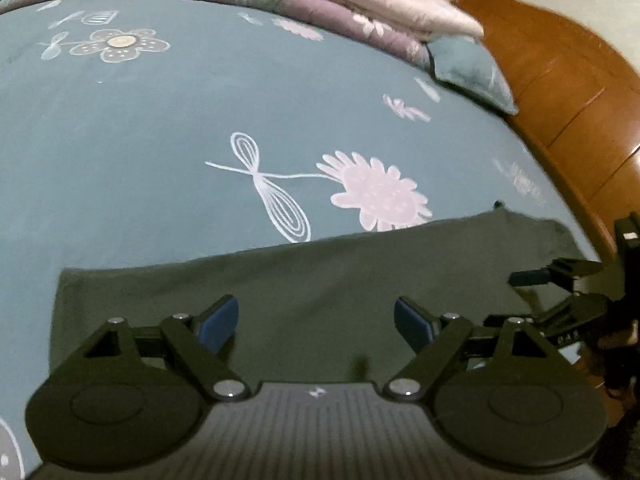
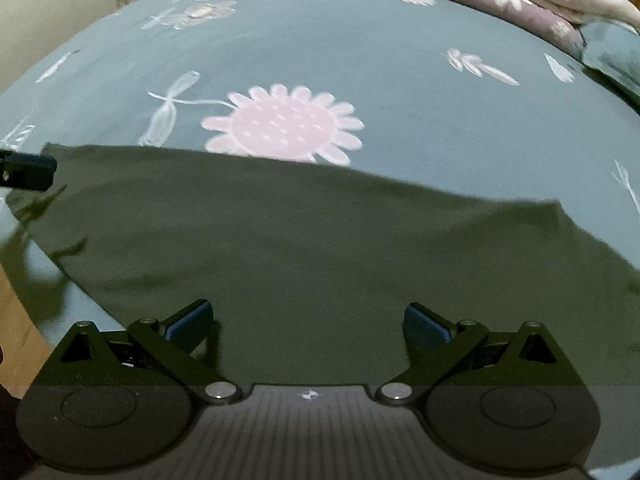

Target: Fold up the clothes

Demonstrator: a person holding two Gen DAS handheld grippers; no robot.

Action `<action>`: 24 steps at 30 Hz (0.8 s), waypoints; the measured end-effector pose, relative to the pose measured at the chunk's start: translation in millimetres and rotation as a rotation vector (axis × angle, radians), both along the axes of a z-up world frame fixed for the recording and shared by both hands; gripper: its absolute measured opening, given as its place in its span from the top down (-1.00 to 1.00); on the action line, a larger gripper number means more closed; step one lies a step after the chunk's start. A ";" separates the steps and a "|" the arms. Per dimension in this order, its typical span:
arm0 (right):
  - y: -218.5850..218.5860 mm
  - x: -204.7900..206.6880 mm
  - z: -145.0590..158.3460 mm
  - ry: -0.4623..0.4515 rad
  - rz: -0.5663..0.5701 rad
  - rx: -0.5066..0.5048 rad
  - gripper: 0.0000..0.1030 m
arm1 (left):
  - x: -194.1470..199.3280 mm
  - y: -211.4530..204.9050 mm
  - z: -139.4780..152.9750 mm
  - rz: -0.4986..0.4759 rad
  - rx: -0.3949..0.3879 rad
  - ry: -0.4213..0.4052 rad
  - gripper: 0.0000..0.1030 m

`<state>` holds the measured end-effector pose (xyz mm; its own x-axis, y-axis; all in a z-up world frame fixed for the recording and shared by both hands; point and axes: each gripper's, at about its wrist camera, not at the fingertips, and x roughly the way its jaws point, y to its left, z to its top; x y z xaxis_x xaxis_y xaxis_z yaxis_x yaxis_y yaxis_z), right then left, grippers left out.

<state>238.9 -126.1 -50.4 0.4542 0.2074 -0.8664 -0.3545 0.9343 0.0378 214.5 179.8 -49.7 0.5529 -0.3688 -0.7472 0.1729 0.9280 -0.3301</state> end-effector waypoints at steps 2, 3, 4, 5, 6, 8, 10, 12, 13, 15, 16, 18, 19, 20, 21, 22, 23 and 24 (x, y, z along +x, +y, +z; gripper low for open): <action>-3.9 -5.5 -6.8 0.020 -0.023 -0.001 -1.00 | 5.8 -13.8 -7.4 0.001 0.068 0.035 -0.65; -6.4 -9.4 -5.7 0.017 -0.035 0.003 -1.00 | 6.6 -19.0 -8.5 -0.003 0.101 0.041 -0.64; -8.8 -13.2 -4.5 0.014 -0.048 0.008 -1.00 | 8.5 -23.9 -7.3 -0.016 0.113 0.041 -0.64; -11.9 -15.7 -1.2 0.010 -0.066 0.014 -1.00 | 11.6 -28.3 -2.8 -0.043 0.096 0.031 -0.65; -15.0 -18.1 2.2 0.005 -0.085 0.020 -1.00 | 14.8 -32.6 1.7 -0.070 0.079 0.021 -0.65; -21.9 -21.7 9.3 -0.005 -0.126 0.009 -1.00 | 25.0 -45.8 10.8 -0.132 0.043 -0.009 -0.65; -30.6 -30.6 13.4 -0.021 -0.158 -0.008 -1.00 | 39.0 -65.4 16.9 -0.206 -0.005 -0.029 -0.65; -39.3 -39.8 17.5 -0.036 -0.191 -0.026 -1.00 | 52.6 -89.6 17.5 -0.278 -0.060 -0.024 -0.65; -43.7 -44.3 19.5 -0.044 -0.207 -0.034 -1.00 | 57.6 -104.5 16.6 -0.324 -0.087 -0.016 -0.65; -52.4 -53.4 23.5 -0.060 -0.239 -0.052 -1.00 | 66.8 -133.7 14.5 -0.412 -0.136 0.000 -0.65; -59.1 -58.8 24.4 -0.063 -0.259 -0.052 -1.00 | 69.5 -146.5 11.6 -0.446 -0.151 0.010 -0.65; -72.7 -69.6 26.1 -0.069 -0.300 -0.052 -1.00 | 72.8 -170.7 3.0 -0.503 -0.175 0.032 -0.65; -79.5 -73.9 26.6 -0.076 -0.316 -0.050 -1.00 | 74.2 -180.6 -1.4 -0.520 -0.183 0.043 -0.65; -86.2 -78.1 27.1 -0.083 -0.332 -0.049 -1.00 | 75.0 -187.5 -5.9 -0.519 -0.184 0.052 -0.65; -93.4 -79.5 26.7 -0.088 -0.339 -0.039 -1.00 | 76.2 -193.4 -10.9 -0.513 -0.183 0.056 -0.65; -100.7 -80.8 26.3 -0.092 -0.346 -0.029 -1.00 | 77.9 -196.8 -16.3 -0.485 -0.169 0.048 -0.67; -106.9 -80.5 25.4 -0.101 -0.348 -0.022 -1.00 | 79.5 -198.2 -20.1 -0.430 -0.136 0.036 -0.65; -113.2 -78.9 24.3 -0.108 -0.344 -0.011 -1.00 | 80.9 -198.8 -21.8 -0.357 -0.092 0.025 -0.64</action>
